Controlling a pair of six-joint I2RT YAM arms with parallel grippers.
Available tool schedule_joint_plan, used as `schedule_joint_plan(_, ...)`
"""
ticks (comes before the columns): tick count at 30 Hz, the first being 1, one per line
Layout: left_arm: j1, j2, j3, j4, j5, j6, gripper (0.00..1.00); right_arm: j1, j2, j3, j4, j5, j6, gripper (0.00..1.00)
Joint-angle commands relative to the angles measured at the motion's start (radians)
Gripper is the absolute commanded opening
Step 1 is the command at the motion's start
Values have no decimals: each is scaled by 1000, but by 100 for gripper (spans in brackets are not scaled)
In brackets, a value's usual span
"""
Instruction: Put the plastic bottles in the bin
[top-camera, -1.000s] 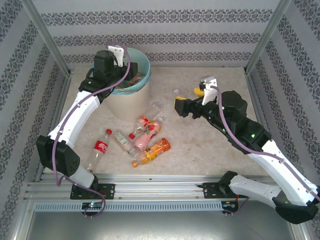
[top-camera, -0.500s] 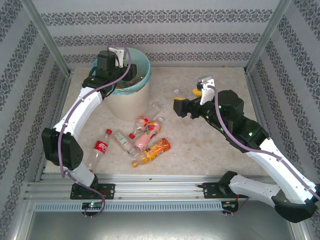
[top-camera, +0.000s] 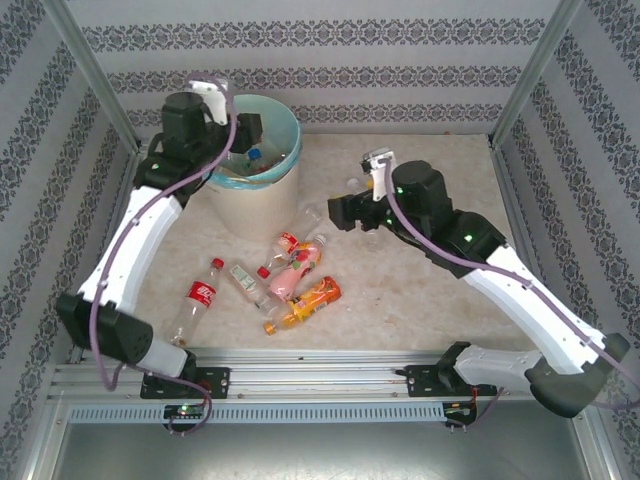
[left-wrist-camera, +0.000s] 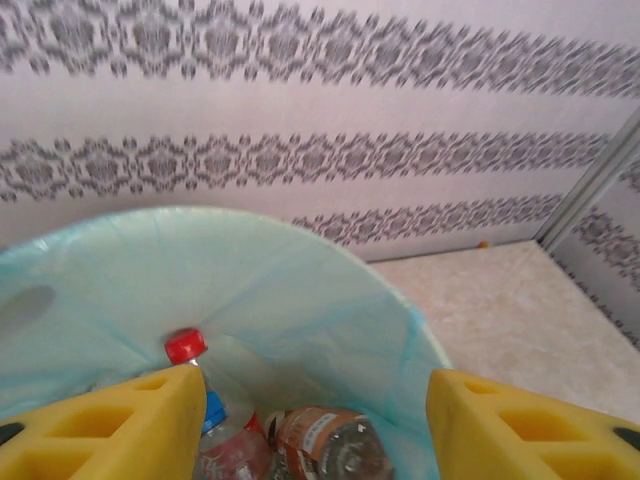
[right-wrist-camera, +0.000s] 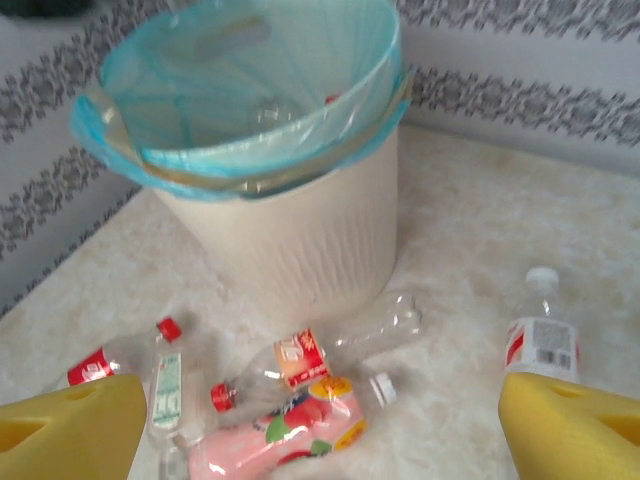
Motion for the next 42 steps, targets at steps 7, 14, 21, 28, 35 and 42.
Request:
schedule_joint_plan(7,4,-361,-239,-143,187,139,62,-161,194,38,-213,-32,48,92)
schedule_joint_plan(14,-3,-508,-397,-270,385,176,65,-363,352,-13,-131,-104,6,95)
schedule_joint_plan(21,-7,-608,-542,-208,409,55,66,-388,578,80,-153,-91,-70,92)
schedule_joint_plan(28,-8,-654,-609,-199,393,14,66,-387,715,99,-145,-95,-84,89)
schedule_joint_plan(35,-8,-663,-653,-210,398,-4,67,-372,796,106,-146,-56,-105,84)
schedule_joint_plan(42,-8,-666,-658,-213,391,5,68,-353,858,144,-162,-19,-116,76)
